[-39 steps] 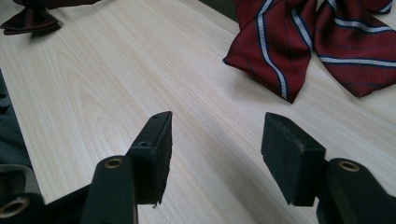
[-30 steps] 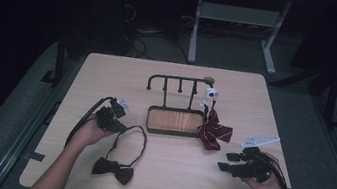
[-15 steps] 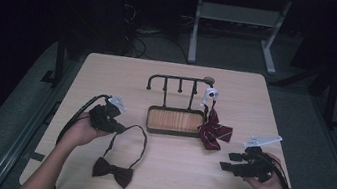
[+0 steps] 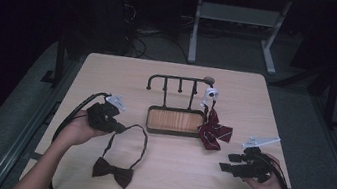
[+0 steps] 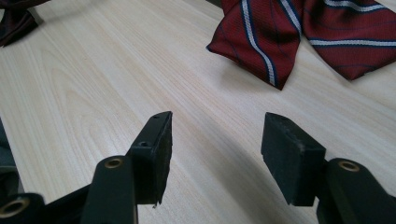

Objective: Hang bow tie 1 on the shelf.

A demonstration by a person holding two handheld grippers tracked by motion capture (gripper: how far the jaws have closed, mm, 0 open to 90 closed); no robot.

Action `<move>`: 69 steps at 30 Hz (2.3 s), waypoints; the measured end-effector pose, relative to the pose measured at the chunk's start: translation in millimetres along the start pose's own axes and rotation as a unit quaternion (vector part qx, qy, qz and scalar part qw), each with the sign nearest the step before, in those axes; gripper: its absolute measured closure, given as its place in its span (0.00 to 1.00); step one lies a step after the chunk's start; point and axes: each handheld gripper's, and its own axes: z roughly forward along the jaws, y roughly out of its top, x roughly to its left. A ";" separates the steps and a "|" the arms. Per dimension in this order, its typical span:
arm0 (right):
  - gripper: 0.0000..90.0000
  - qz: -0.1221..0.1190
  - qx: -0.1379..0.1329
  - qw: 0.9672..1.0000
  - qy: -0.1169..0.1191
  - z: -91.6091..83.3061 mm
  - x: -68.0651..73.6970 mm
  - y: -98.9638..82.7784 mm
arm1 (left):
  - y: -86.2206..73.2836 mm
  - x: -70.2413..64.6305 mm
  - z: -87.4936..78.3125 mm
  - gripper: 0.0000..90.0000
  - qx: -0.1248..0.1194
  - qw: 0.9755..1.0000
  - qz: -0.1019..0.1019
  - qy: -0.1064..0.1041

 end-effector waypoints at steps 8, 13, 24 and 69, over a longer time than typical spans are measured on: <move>0.48 0.002 -0.005 1.000 -0.003 -2.8 -2.4 -1.2 | 3.7 -2.0 -6.7 1.00 -0.004 1.000 0.007 -0.001; 0.48 0.007 -0.004 1.000 -0.003 -2.6 -2.3 -1.3 | 7.7 -4.1 -13.8 1.00 -0.006 1.000 0.015 -0.002; 0.49 0.005 -0.007 1.000 -0.003 -2.8 -4.3 -2.2 | 14.2 -8.5 -26.9 1.00 -0.018 1.000 0.025 0.000; 0.49 0.007 -0.014 1.000 0.000 -4.6 -7.5 -3.7 | 44.7 -10.5 -64.8 1.00 -0.023 0.998 0.055 0.013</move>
